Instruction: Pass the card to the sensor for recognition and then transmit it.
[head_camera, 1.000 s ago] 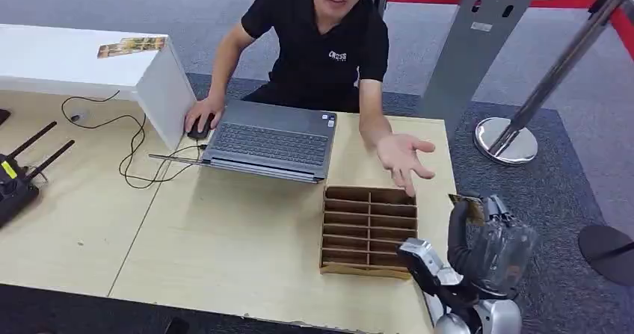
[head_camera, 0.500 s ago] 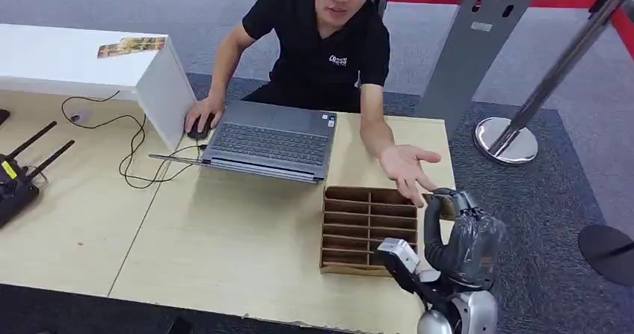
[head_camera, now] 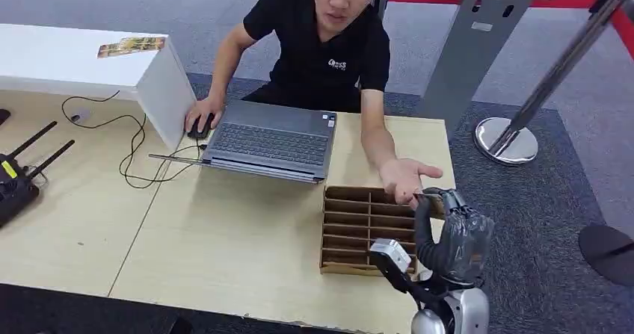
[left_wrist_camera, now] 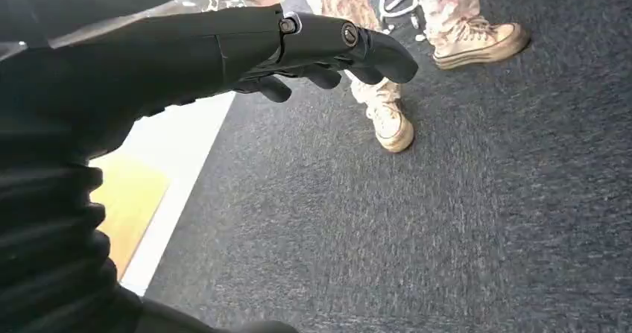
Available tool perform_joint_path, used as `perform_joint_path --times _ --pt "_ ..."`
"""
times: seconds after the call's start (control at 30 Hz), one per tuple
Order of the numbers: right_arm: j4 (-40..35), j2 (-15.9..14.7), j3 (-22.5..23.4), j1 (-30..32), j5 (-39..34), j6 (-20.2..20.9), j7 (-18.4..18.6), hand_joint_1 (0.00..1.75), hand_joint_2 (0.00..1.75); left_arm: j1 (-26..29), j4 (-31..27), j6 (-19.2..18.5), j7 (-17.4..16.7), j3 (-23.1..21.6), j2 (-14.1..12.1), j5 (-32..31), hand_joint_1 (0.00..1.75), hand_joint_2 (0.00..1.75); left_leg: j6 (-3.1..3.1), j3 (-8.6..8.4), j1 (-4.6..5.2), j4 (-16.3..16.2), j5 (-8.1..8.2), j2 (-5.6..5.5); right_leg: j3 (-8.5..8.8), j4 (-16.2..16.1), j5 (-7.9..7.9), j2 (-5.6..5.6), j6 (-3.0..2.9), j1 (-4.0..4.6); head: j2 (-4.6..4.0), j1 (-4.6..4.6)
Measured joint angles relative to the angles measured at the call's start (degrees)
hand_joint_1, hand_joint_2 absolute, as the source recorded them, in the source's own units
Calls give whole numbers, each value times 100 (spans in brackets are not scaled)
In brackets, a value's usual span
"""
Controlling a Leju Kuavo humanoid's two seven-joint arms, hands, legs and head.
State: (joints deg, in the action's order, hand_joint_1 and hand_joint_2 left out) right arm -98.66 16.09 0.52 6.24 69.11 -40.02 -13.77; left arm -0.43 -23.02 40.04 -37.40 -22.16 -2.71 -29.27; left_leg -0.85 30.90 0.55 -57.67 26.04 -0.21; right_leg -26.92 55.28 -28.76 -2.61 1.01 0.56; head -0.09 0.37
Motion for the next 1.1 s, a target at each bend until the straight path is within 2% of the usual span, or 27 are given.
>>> perform_joint_path --times 0.03,0.07,0.1,0.13,0.33,0.37,0.4,0.43,1.1 --pt "11 0 -7 -3 0 0 -2 173 175 0 0 0 -2 -9 -2 2 0 175 0 0 0 0 0 0 0 0 0 0 0 0 0 0" --pt "15 0 -9 -3 -9 0 -2 0 175 0 0 0 -6 -15 -4 9 0 175 0 0 0 0 0 0 0 0 0 0 0 0 0 0" --pt "15 0 -11 -4 -9 0 0 0 175 0 0 0 -7 -24 -9 18 0 175 0 0 0 0 0 0 0 0 0 0 0 0 0 0" --pt "15 0 -13 -4 -9 0 0 0 0 0 0 0 -9 -31 -11 31 0 175 0 0 0 0 0 0 0 0 0 0 0 0 0 0" --pt "15 -2 -13 -4 20 0 31 0 0 1 0 0 -26 -85 -35 66 0 175 0 0 0 0 0 0 -1 0 0 0 0 0 0 0" --pt "15 -2 -13 -4 26 0 31 0 175 1 0 0 -28 -92 -37 66 0 175 0 0 0 0 0 0 -1 0 0 0 0 0 0 0" --pt "15 -2 -13 -4 26 0 31 0 175 1 0 0 -37 -103 -39 66 0 175 0 0 0 0 0 0 -1 0 0 0 0 0 0 0" --pt "15 -2 -13 -4 26 0 31 0 0 1 0 0 -39 -111 -42 66 0 175 0 0 0 0 0 0 -1 0 0 0 0 0 0 0" --pt "-39 0 63 22 -50 -7 42 0 0 10 0 0 -177 -146 -48 79 0 175 0 0 0 0 0 1 -4 -1 0 0 0 0 0 0"
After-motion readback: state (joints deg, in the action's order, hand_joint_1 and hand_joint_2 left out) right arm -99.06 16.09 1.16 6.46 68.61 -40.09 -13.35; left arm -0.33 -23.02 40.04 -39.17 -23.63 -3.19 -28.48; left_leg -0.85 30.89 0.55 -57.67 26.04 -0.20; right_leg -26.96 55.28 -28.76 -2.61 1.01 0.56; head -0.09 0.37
